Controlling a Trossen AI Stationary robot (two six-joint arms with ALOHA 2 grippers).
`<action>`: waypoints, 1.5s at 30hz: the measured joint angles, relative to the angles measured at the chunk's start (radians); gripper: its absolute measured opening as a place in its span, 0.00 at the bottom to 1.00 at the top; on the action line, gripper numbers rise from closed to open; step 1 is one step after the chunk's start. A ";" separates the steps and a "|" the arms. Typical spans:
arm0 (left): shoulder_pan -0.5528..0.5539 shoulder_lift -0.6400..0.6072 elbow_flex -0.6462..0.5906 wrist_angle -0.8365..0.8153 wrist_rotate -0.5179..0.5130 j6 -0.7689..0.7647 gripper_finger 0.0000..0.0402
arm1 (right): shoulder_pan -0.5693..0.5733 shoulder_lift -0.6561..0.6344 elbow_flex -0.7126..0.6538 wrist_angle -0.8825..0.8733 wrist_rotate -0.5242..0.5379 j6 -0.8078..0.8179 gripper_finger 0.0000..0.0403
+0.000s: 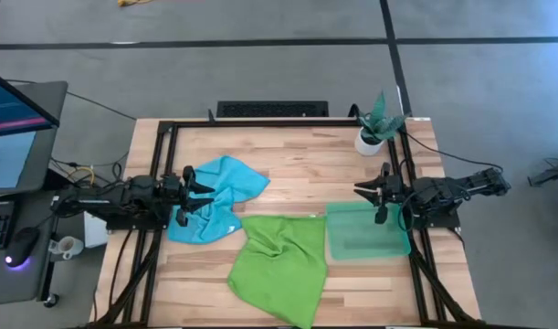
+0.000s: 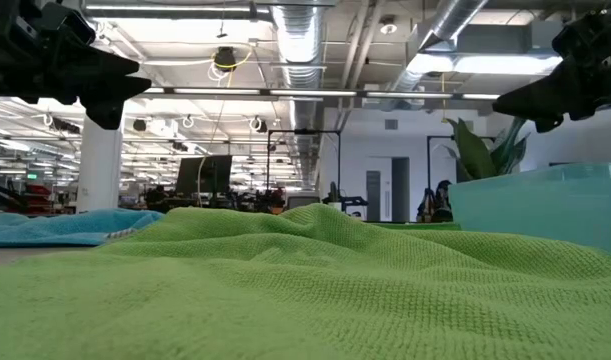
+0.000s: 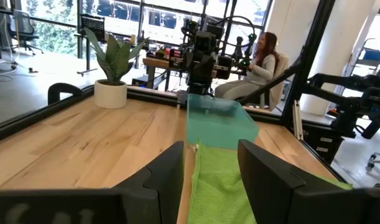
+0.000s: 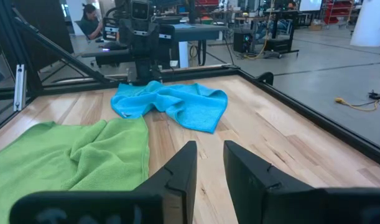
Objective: Roll microfiber towels into tight, uniform cylinder then place into a basket
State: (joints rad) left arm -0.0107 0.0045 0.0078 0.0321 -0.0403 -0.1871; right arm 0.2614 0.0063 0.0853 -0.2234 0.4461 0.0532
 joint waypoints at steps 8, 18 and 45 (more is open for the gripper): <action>0.000 0.000 0.000 0.000 0.000 0.000 0.35 | 0.000 0.000 0.000 0.000 0.000 0.000 0.25; 0.000 0.000 0.000 0.000 0.000 0.000 0.35 | 0.000 0.000 0.000 0.000 0.000 0.000 0.25; 0.000 0.000 0.000 0.000 0.000 0.000 0.35 | 0.000 0.000 -0.002 0.136 0.000 -0.098 0.25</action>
State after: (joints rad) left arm -0.0109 0.0044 0.0079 0.0322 -0.0406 -0.1871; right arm 0.2611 0.0063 0.0830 -0.0870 0.4459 -0.0452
